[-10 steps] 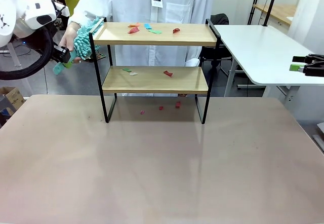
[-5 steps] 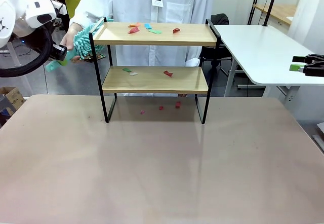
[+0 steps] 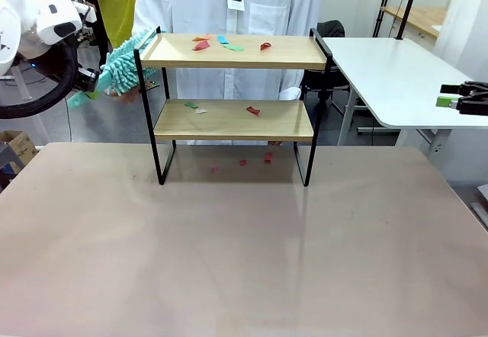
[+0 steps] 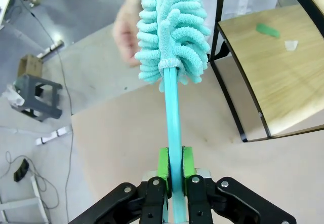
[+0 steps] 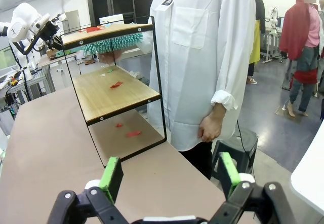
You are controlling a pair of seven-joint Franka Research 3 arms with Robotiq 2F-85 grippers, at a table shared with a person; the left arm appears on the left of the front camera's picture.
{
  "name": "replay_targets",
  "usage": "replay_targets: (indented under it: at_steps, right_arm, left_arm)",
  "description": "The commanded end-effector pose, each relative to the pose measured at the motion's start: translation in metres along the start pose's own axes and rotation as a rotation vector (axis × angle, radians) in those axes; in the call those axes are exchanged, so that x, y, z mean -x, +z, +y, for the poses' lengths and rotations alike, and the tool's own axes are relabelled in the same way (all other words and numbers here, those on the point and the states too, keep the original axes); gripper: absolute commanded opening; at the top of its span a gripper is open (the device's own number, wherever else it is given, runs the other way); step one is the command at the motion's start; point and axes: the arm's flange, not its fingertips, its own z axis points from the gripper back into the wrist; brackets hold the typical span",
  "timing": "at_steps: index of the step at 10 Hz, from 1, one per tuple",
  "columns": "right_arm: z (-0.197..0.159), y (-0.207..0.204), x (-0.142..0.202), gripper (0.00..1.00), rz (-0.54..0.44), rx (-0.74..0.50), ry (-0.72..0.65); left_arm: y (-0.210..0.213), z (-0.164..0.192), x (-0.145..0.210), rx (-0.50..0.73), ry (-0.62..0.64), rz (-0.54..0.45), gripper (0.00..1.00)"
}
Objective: Clean the shelf.
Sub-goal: Pick up the Duster handed by the human, then clean the specific section of the Shelf indicated by the human with the Duster.
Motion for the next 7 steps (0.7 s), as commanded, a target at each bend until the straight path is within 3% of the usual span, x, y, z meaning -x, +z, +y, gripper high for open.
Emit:
replay_targets:
  at_steps: [1,6,7]
  right_arm:
    - [0.0006,-0.0017,-0.0031,1.00,0.001,0.000,0.006]
    - [0.0006,-0.0017,-0.0031,1.00,0.001,0.000,0.006]
    - [0.0006,-0.0017,-0.0031,1.00,0.001,0.000,0.006]
  left_arm:
    - [0.0027,0.0025,-0.0031,-0.003,-0.013,-0.002,0.00]
    - [0.0027,0.0025,-0.0031,-0.003,-0.013,-0.002,0.00]
    - [-0.0011,-0.0012,-0.0005,0.002,-0.002,0.001,0.13]
